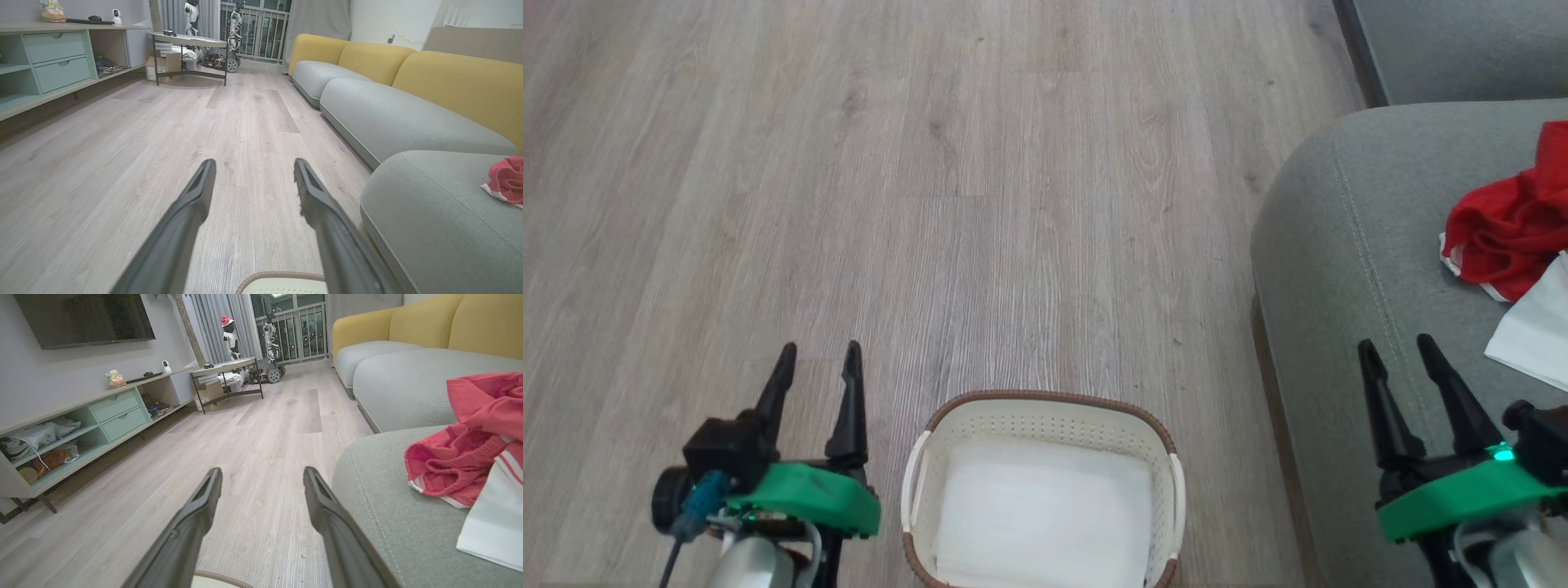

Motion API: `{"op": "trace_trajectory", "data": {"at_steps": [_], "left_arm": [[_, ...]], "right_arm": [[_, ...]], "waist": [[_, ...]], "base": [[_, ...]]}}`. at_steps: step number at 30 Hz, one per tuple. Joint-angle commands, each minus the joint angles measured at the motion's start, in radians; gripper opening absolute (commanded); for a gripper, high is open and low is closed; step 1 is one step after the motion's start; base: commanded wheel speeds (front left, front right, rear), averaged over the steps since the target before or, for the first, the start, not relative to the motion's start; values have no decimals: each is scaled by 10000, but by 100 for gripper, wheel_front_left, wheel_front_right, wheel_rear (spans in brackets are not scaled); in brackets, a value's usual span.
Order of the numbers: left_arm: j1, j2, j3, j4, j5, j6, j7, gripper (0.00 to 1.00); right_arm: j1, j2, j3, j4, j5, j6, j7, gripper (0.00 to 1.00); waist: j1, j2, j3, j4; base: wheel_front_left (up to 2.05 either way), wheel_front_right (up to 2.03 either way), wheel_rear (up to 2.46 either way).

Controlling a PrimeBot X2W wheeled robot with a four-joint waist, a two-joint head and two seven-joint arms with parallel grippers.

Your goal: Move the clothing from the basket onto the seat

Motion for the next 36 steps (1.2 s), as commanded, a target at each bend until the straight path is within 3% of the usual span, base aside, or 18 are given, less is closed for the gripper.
{"op": "trace_trajectory", "data": {"at_steps": [1,9,34,35,36], "left_arm": [[-241,-67,514,-181,189,-169,-93,100],[-76,-531,978,85,694,-686,-93,100],[-162,-1071,1701,385,1583,-1406,-93,100],[229,-1083,1299,683,1522,-1389,2,0],[232,-1084,1279,794,1509,-1384,13,0]], "right_arm": [[-134,-18,107,-478,-192,-2,-93,100],[-155,181,-63,-577,-754,-2,-93,100],[-231,290,-83,-552,-793,-2,-93,100],[7,402,-259,-244,-757,0,0,0],[11,424,-239,-145,-746,2,5,0]], "waist": [[1,0,-19,-36],[1,0,-88,-148],[1,0,-3,-235],[1,0,-2,-236],[1,0,-2,-237]], "base": [[0,0,0],[0,0,0],[0,0,0],[0,0,0],[0,0,0]]}}
